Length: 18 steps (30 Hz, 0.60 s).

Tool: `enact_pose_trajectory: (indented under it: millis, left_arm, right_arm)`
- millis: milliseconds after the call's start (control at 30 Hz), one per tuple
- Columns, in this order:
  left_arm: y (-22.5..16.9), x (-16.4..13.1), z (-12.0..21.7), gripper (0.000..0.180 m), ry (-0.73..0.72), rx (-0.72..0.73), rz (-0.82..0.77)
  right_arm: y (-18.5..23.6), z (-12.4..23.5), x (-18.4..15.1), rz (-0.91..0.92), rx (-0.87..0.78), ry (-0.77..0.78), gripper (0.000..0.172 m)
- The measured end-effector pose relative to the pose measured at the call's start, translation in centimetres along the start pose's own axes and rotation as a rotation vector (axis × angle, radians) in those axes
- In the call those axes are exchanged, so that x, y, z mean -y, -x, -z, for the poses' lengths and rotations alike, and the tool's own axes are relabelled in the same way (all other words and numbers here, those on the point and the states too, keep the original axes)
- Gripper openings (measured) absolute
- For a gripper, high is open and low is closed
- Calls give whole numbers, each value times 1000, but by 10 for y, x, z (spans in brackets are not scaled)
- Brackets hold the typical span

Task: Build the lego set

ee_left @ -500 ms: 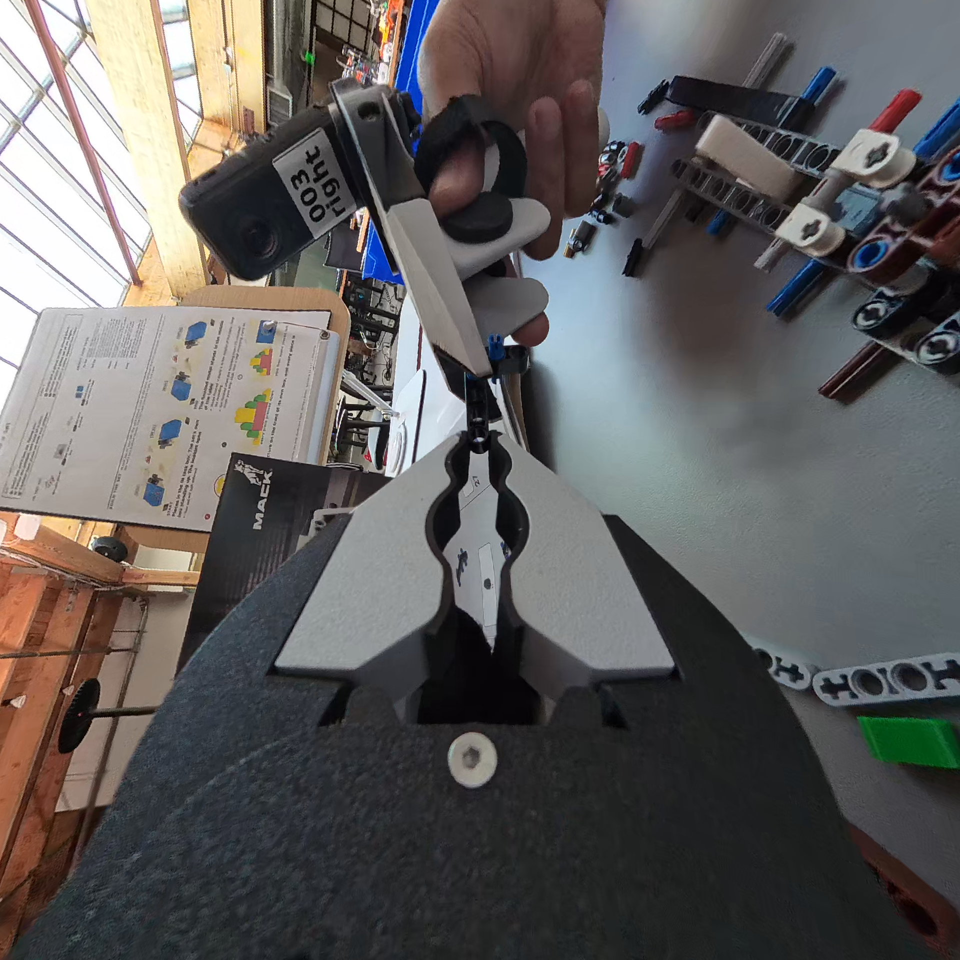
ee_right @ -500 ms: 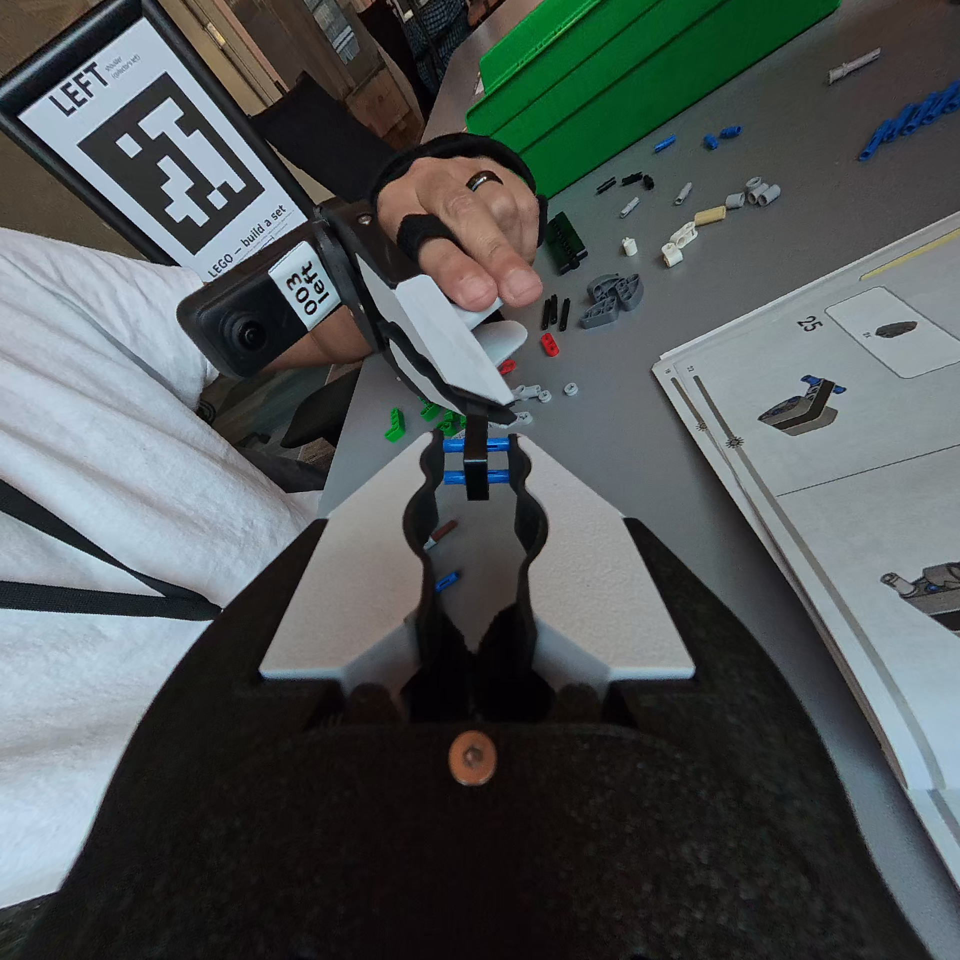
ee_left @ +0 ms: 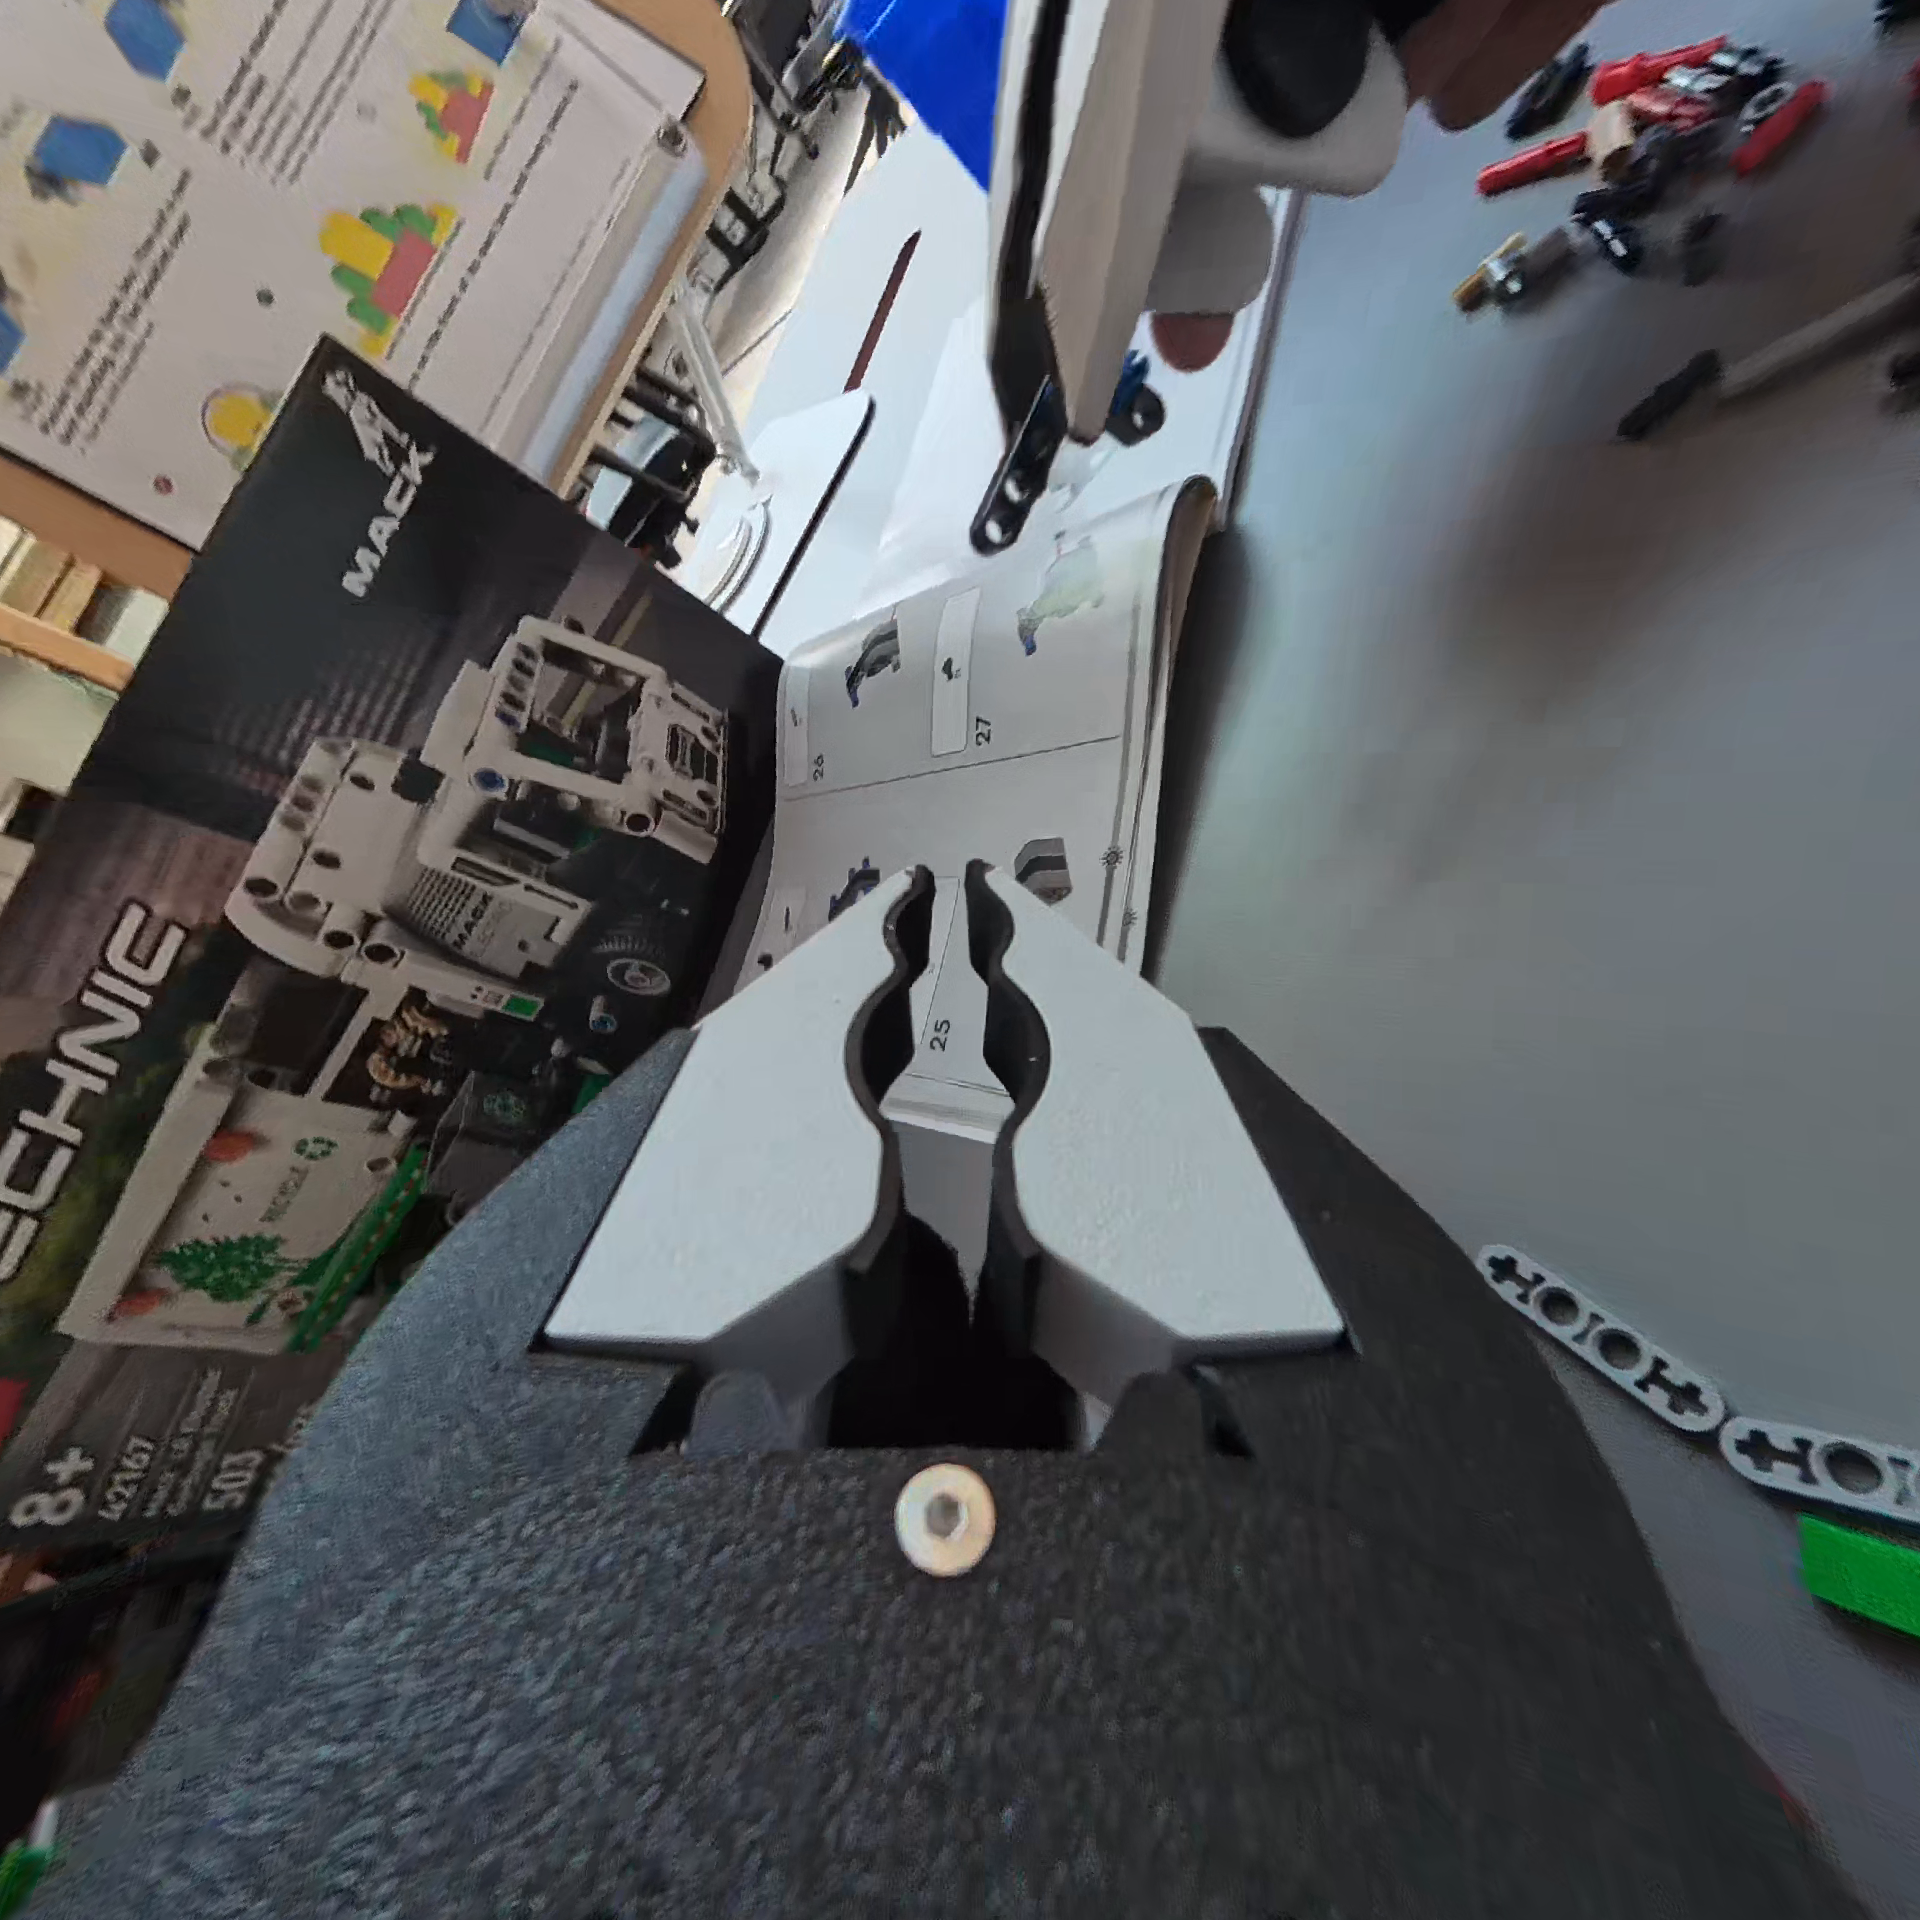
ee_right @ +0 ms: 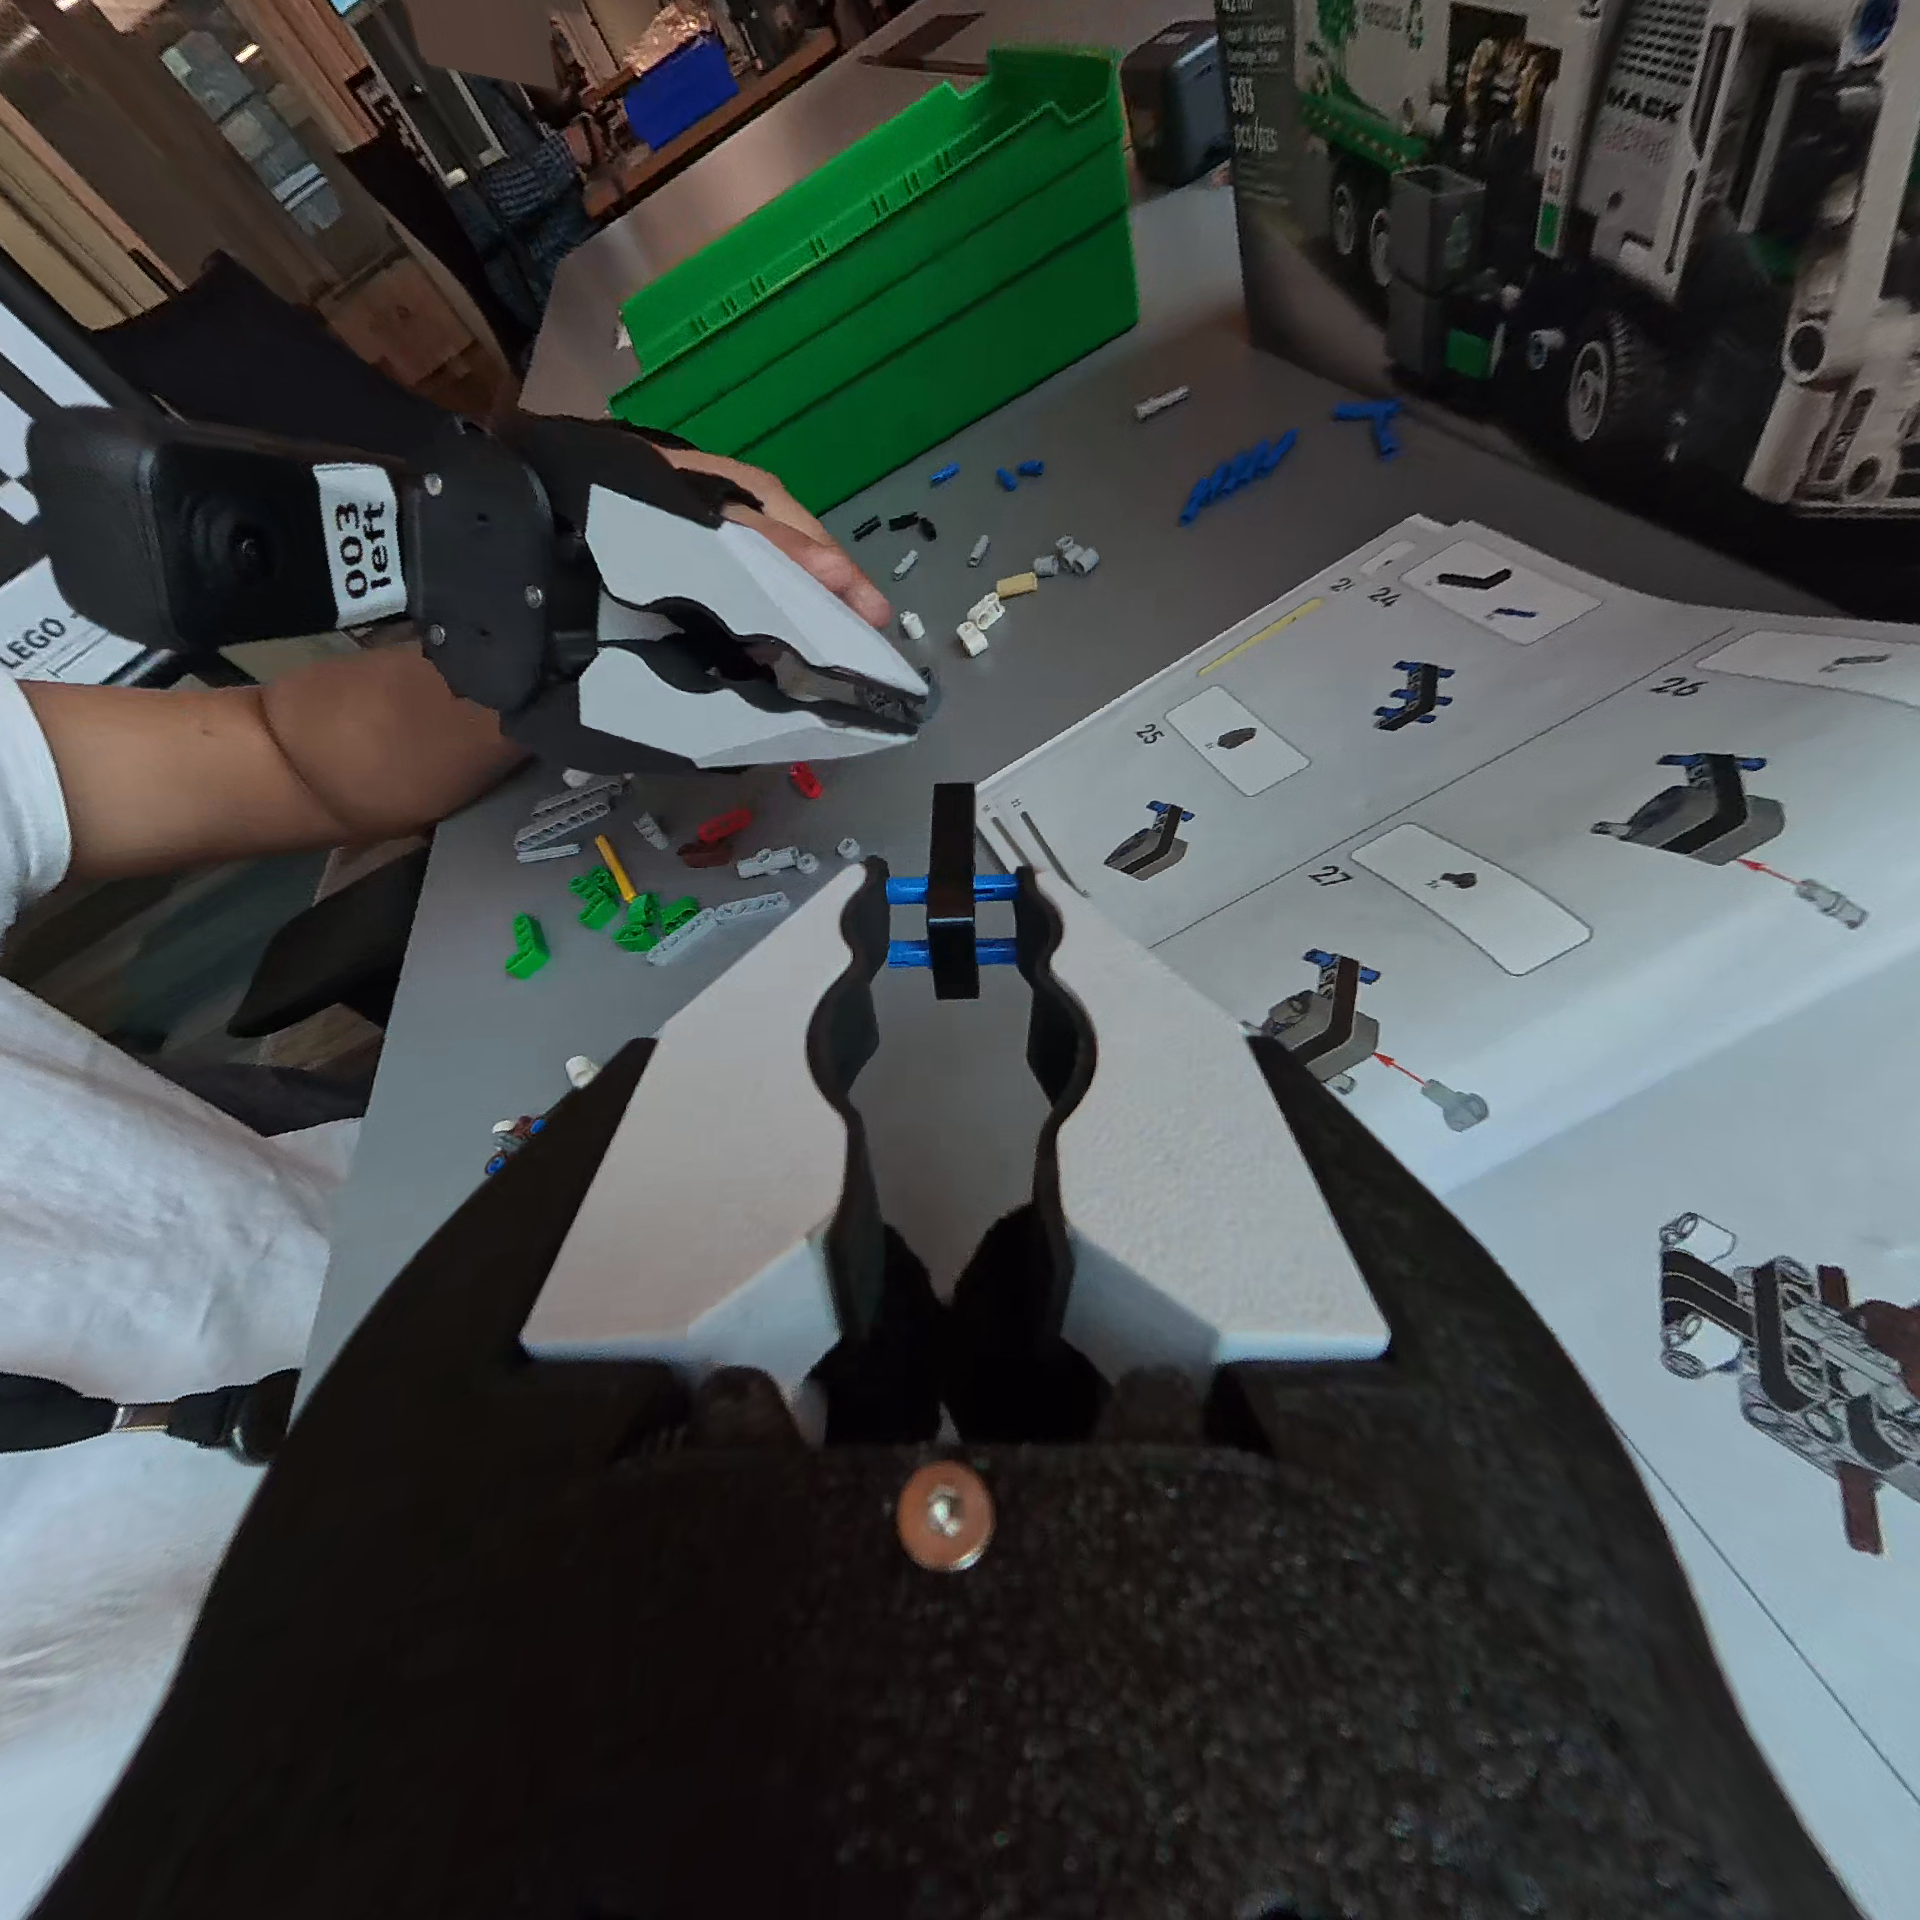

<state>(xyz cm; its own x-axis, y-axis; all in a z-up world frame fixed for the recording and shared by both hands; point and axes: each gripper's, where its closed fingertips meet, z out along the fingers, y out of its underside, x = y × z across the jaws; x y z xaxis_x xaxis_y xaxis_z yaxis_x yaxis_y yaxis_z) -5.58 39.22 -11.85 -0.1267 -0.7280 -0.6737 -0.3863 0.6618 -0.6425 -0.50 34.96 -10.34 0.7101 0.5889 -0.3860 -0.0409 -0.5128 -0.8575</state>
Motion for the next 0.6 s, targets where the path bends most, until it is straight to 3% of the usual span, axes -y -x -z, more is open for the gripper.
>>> enact_pose_trajectory:
  millis: [233, 400, 600]
  left_arm:
    - [11, -30, -8, 5, 110, -28, 281]
    - [16, -29, -6, 8, 79, -63, 409]
    - [9, -17, 4, 22, 77, -203, 577]
  right_arm:
    - [-10, -1, -7, 52, -73, 45, 23]
    - [-16, 5, 0, 105, -139, 30, 23]
    - [0, 72, 29, 230, -380, -69, 23]
